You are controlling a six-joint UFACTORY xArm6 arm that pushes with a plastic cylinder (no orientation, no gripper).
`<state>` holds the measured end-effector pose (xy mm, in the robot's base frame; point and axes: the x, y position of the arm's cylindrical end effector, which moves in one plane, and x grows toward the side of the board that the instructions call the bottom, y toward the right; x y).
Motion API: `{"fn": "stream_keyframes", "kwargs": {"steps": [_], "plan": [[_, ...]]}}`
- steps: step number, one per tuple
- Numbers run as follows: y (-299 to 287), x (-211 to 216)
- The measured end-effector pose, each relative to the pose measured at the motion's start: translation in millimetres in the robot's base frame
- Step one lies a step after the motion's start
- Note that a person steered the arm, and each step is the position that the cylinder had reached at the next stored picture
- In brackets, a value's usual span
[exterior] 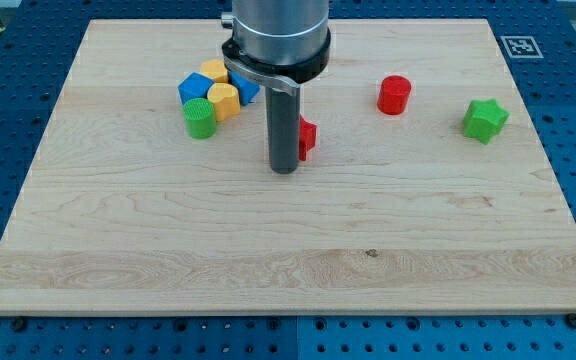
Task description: Move the red star into the green circle
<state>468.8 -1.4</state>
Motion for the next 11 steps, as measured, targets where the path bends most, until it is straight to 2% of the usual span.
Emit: {"fn": "stream_keyframes", "kwargs": {"steps": [1, 2, 3, 6, 8, 9, 11], "plan": [[51.2, 25.8], [86.6, 13.1], [90.1, -22.2], [-30.4, -30.4], [-8.9, -37.8], [-8.7, -56.1], [-30.9, -58.3]]}}
